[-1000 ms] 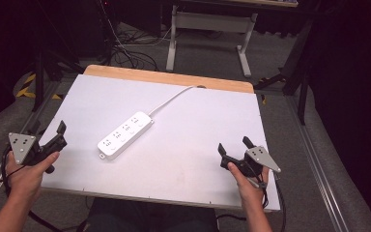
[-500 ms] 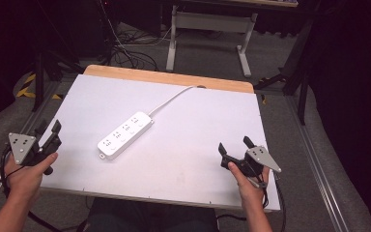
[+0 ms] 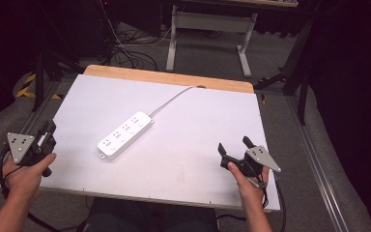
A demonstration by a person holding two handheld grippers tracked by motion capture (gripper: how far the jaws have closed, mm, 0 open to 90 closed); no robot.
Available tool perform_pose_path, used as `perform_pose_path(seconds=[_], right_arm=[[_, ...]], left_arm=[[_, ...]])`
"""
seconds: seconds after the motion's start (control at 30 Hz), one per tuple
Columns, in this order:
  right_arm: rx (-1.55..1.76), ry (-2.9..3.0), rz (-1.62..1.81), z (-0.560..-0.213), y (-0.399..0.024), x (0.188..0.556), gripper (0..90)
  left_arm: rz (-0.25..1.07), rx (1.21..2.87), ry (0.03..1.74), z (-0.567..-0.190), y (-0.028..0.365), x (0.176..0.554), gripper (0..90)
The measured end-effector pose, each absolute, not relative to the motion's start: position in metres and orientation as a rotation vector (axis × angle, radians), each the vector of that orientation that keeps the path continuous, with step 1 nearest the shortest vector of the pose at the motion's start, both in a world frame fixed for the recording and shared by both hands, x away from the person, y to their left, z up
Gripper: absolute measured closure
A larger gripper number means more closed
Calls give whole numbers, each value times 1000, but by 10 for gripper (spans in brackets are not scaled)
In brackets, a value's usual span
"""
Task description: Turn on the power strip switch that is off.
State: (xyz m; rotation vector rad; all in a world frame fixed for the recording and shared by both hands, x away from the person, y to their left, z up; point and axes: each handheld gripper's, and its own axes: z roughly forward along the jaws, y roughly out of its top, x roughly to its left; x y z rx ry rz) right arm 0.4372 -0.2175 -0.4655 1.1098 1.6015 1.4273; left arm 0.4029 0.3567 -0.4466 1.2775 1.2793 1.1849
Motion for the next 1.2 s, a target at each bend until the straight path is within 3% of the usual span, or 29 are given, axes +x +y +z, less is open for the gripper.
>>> perform_pose_path(seconds=[0.37, 0.77, 1.2], right_arm=[[1110, 1601, 1428, -465, -218, 437, 55], [1110, 1602, 1429, -465, -217, 437, 55], [1109, 1612, 1426, -466, -215, 438, 56]], left_arm=[[1156, 1269, 1279, -444, 355, 401, 900], [1146, 1287, 1270, -442, 354, 401, 900], [1039, 1256, 1264, -432, 350, 408, 900]])
